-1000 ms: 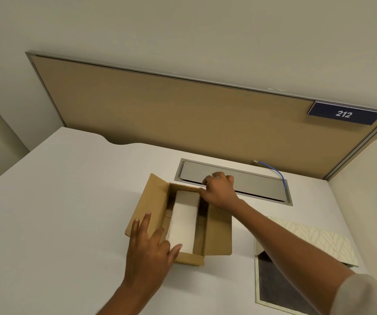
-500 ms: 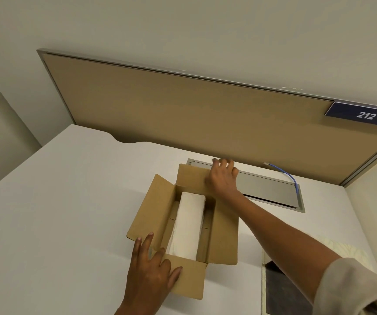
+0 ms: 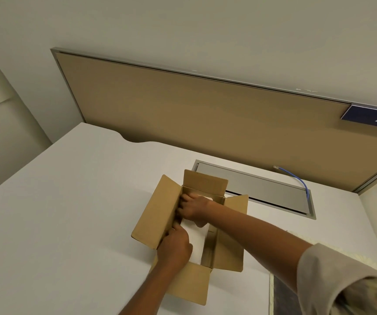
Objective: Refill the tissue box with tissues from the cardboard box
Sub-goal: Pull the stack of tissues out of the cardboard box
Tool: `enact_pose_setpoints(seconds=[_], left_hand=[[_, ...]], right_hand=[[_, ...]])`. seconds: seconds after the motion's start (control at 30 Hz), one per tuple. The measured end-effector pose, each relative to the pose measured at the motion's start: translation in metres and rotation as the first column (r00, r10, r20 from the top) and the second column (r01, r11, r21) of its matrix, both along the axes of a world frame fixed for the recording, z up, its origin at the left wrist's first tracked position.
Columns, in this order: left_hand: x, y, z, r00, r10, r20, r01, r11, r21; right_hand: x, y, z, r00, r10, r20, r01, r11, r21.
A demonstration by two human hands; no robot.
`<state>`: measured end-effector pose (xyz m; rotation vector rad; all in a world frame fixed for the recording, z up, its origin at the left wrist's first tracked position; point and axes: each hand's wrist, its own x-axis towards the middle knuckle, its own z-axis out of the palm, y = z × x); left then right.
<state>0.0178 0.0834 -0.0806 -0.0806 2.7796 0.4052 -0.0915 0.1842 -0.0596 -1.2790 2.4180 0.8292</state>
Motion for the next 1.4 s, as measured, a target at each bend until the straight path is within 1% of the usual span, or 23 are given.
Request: enact_pose_setpoints(seconds=[0.07,0.13,0.2,0.27,0.5,0.7,0.8,0.87,0.97,1.03,1.2,1.4], left_hand=[[-0.01,0.001,-0.004,0.994,0.022,0.109,-0.025,0.999,0.022],[-0.019,0.002,-0.007,0.975,0.021,0.219,-0.029,0.999,0.033],[-0.025,0.002,-0.01,0.948,0.009,0.318,-0.024,0.999,0.041],[-0.029,0.002,-0.01,0.926,0.003,0.379,-0.027,0.998,0.06],[-0.032,0.002,-0.013,0.916,0.056,0.398,-0.116,0.985,0.129],[-0.035,0.001,-0.017,0.866,0.097,0.49,-0.245,0.938,0.247],[-0.036,0.0,-0.016,0.846,0.078,0.528,-0.297,0.89,0.345],[-0.036,-0.003,-0.015,0.831,0.098,0.548,-0.352,0.855,0.381],[-0.039,-0.008,-0.014,0.795,0.162,0.585,-0.488,0.743,0.458],[-0.038,-0.01,-0.009,0.764,0.156,0.626,-0.539,0.686,0.488],[-0.037,-0.012,-0.005,0.731,0.118,0.672,-0.577,0.633,0.517],[-0.033,-0.01,0.007,0.733,0.124,0.668,-0.587,0.611,0.531]], right_hand=[[-0.005,-0.004,-0.007,0.999,0.032,-0.014,-0.031,0.994,0.103],[-0.007,-0.007,-0.013,0.999,0.045,-0.004,-0.044,0.984,0.17],[-0.009,-0.007,-0.019,0.999,0.04,0.012,-0.041,0.981,0.192],[-0.01,-0.007,-0.019,0.999,0.041,0.012,-0.042,0.983,0.179],[-0.012,-0.009,-0.018,1.0,0.015,0.012,-0.016,0.994,0.105],[-0.013,-0.002,-0.021,0.989,0.128,-0.072,-0.121,0.988,0.1],[-0.011,0.004,-0.023,0.978,0.17,-0.122,-0.164,0.985,0.055],[-0.01,0.008,-0.022,0.972,0.189,-0.138,-0.186,0.982,0.036],[-0.01,0.015,-0.02,0.978,0.181,-0.107,-0.179,0.984,0.02],[-0.009,0.018,-0.021,0.986,0.149,-0.076,-0.149,0.989,0.001],[-0.008,0.023,-0.022,0.989,0.13,-0.066,-0.131,0.991,-0.009],[-0.008,0.026,-0.02,0.99,0.133,-0.051,-0.133,0.991,-0.007]])
